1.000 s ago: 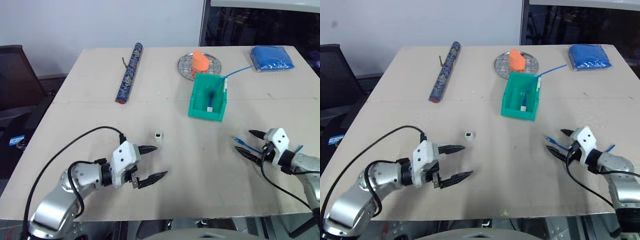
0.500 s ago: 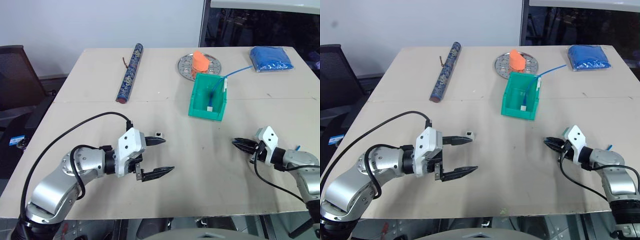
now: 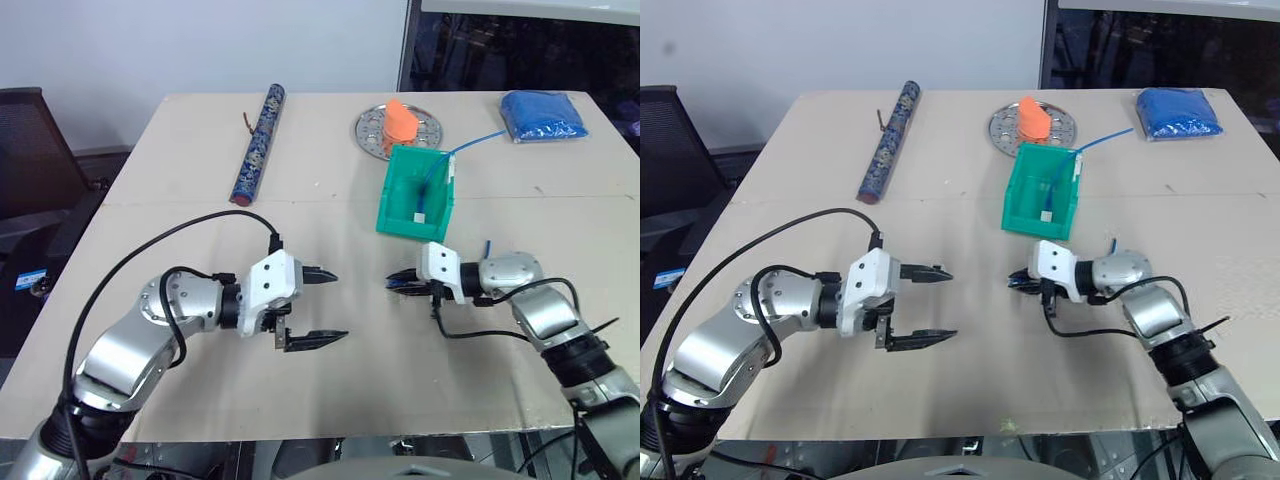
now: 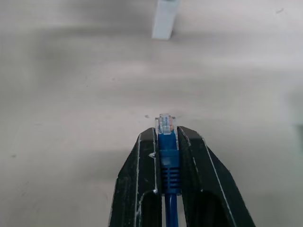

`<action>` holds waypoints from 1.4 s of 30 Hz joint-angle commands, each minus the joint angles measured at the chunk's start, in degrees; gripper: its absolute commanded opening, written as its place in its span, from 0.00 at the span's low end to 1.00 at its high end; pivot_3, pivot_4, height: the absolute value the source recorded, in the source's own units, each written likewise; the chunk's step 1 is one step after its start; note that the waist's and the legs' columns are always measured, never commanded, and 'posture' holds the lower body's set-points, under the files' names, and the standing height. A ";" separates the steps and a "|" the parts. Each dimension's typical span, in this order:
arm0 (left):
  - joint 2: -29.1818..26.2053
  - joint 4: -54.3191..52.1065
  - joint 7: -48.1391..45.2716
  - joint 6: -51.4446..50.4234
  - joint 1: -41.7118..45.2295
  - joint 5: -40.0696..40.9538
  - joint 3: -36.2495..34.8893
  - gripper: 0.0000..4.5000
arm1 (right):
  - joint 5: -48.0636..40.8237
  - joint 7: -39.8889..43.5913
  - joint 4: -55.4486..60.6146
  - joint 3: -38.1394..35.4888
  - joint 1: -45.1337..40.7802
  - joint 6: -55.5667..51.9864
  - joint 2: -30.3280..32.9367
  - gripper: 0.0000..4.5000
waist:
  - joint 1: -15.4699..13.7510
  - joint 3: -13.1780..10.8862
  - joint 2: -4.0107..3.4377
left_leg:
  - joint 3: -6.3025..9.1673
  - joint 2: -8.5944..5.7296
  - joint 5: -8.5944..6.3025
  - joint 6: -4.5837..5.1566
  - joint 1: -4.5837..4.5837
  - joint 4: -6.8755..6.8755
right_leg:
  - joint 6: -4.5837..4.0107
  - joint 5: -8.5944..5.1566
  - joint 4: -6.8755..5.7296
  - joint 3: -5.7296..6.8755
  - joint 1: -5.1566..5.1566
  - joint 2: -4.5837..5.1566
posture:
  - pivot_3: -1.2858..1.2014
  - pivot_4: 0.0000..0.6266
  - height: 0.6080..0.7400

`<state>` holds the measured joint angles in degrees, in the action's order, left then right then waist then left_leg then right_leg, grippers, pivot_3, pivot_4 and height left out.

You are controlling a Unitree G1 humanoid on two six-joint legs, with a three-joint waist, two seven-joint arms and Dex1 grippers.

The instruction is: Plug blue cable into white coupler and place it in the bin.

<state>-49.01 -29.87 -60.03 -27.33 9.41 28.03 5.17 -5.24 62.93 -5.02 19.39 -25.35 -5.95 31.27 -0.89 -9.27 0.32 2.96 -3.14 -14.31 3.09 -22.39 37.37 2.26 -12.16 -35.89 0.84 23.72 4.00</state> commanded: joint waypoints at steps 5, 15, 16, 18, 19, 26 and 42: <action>2.76 3.89 2.93 1.13 3.69 -6.04 3.72 1.00 | -5.21 -1.93 6.08 -7.62 2.90 -3.99 2.08 0.81 | -0.03 -0.02 -0.01 | 0.02 -0.03 0.00 0.00 -0.03 0.00 | 0.02 0.01 -0.01 0.01 0.04 0.02 | 0.52 0.24 1.00; 12.70 23.90 2.84 8.16 15.53 -17.31 13.89 1.00 | -18.43 -2.84 21.76 -27.22 25.46 -7.57 7.98 0.99 | -0.43 -0.02 0.00 | 0.15 -0.02 -0.15 0.26 -0.11 0.05 | 0.03 0.02 -0.05 0.12 0.05 0.01 | 0.52 0.24 1.00; 13.85 26.43 1.94 9.23 16.94 -17.89 14.73 1.00 | -19.30 -3.02 22.67 -28.65 27.69 -7.64 8.09 0.99 | -0.58 -0.02 0.00 | 0.15 -0.02 -0.14 0.26 -0.11 0.06 | 0.03 0.02 -0.06 0.12 0.04 0.02 | 0.52 0.24 1.00; 16.11 31.67 0.47 11.93 20.03 -19.80 16.52 1.00 | -20.99 -3.56 24.55 -31.33 31.88 -7.94 8.03 0.99 | -0.48 -0.03 0.00 | 0.13 -0.03 -0.14 0.26 -0.13 0.10 | 0.04 0.03 -0.06 0.12 0.04 0.01 | 0.52 0.24 1.00; 17.37 34.09 -0.11 12.75 21.55 -20.26 17.06 1.00 | -21.45 -3.52 25.54 -32.27 33.91 -7.59 8.06 0.99 | -0.50 -0.02 0.00 | 0.11 -0.03 -0.14 0.27 -0.13 0.12 | 0.07 0.04 -0.07 0.10 0.04 0.02 | 0.52 0.24 1.00; 22.86 44.75 -6.03 19.11 27.45 -22.79 19.79 1.00 | -24.69 -5.53 30.69 -35.35 40.34 -6.63 6.44 0.99 | 0.16 -0.03 0.02 | 0.05 -0.02 -0.14 0.29 -0.09 0.22 | 0.19 0.11 -0.08 0.05 -0.02 0.00 | 0.52 0.24 1.00; 27.13 48.14 -9.20 24.61 27.22 -23.89 19.22 0.01 | -23.59 -8.41 32.19 -32.97 42.58 -6.30 5.95 1.00 | -0.10 -0.02 0.03 | 0.09 -0.03 -0.15 0.30 -0.13 0.29 | 0.20 0.11 -0.09 0.09 -0.03 0.01 | 0.52 0.24 1.00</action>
<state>-22.20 20.38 -68.41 -2.93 37.18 3.46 24.84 -28.23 54.55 24.77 -13.65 17.01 -12.41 36.93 -0.99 -9.29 0.35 3.05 -3.16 -14.46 3.39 -22.52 37.67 2.46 -12.05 -35.99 0.93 23.69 4.01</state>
